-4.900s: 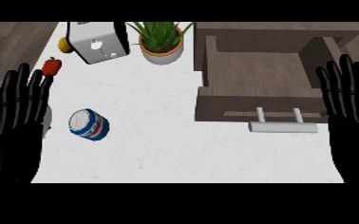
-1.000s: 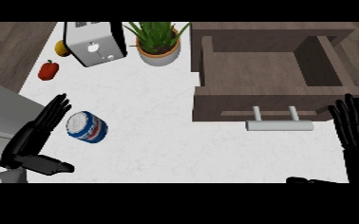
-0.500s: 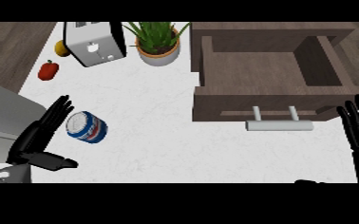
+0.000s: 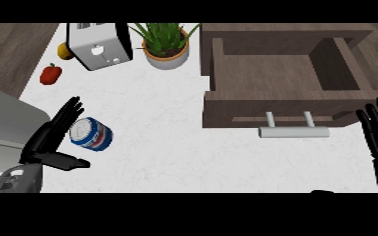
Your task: Pick up the can, place it into the drawer and close the drawer
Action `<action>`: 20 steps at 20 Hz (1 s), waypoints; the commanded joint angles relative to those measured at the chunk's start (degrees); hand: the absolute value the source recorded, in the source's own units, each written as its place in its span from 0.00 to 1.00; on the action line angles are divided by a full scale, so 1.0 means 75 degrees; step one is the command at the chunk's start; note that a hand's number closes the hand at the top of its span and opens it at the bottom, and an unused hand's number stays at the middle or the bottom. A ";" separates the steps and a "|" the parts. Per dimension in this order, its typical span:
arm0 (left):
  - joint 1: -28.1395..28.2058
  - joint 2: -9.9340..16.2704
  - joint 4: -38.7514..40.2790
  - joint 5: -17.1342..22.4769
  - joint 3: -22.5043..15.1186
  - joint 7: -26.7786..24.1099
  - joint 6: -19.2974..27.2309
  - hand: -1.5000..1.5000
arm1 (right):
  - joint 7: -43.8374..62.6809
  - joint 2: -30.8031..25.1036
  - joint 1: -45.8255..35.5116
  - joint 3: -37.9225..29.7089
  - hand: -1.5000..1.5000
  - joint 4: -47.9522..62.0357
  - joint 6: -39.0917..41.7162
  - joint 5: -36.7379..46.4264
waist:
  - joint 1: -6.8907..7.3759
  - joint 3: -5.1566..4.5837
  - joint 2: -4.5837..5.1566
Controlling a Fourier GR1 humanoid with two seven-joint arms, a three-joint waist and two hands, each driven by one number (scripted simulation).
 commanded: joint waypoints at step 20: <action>-0.0757 -0.0286 0.1080 -0.0174 -0.0525 -0.0655 0.0080 0.00 | 0.0370 -0.0120 -0.0258 -0.0324 0.00 0.0014 0.0232 -0.0324 | 0.0013 0.0002 0.0001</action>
